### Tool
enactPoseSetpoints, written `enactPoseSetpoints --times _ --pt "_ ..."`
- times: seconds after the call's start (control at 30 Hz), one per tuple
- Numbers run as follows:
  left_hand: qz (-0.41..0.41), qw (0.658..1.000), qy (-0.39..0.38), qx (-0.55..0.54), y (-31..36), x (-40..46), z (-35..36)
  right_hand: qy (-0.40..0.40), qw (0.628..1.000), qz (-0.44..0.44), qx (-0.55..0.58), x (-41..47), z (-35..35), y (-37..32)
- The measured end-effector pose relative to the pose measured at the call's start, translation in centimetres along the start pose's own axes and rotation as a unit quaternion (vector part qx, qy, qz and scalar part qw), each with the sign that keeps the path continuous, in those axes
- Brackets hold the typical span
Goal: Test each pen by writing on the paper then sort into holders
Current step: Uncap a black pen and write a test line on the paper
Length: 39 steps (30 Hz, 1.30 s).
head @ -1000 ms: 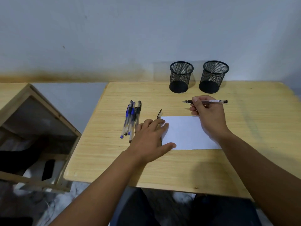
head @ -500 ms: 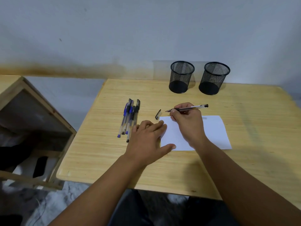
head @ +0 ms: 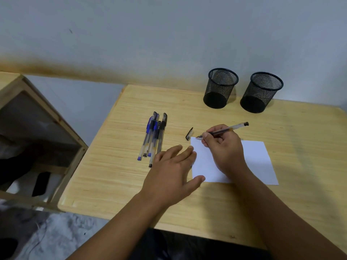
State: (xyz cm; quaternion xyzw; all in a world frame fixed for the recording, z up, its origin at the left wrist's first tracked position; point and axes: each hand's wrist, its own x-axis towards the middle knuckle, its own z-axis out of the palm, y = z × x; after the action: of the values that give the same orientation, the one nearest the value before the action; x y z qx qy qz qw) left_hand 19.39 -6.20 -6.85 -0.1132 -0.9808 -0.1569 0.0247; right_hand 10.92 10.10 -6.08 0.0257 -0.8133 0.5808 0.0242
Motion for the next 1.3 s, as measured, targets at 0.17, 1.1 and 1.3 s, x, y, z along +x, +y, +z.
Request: enactPoseSetpoints --times 0.17,1.1,1.3 --pt "-0.002 1.000 0.012 -0.001 -0.18 0.04 0.24 0.013 0.996 -0.048 -0.068 0.00 0.35 -0.09" --pt "-0.005 1.000 -0.001 -0.015 -0.18 0.16 -0.09 0.027 0.983 -0.093 -0.158 -0.02 0.72 -0.23" --pt "-0.005 1.000 0.001 -0.012 -0.13 0.15 -0.12 0.050 0.983 -0.101 -0.142 -0.06 0.75 -0.02"
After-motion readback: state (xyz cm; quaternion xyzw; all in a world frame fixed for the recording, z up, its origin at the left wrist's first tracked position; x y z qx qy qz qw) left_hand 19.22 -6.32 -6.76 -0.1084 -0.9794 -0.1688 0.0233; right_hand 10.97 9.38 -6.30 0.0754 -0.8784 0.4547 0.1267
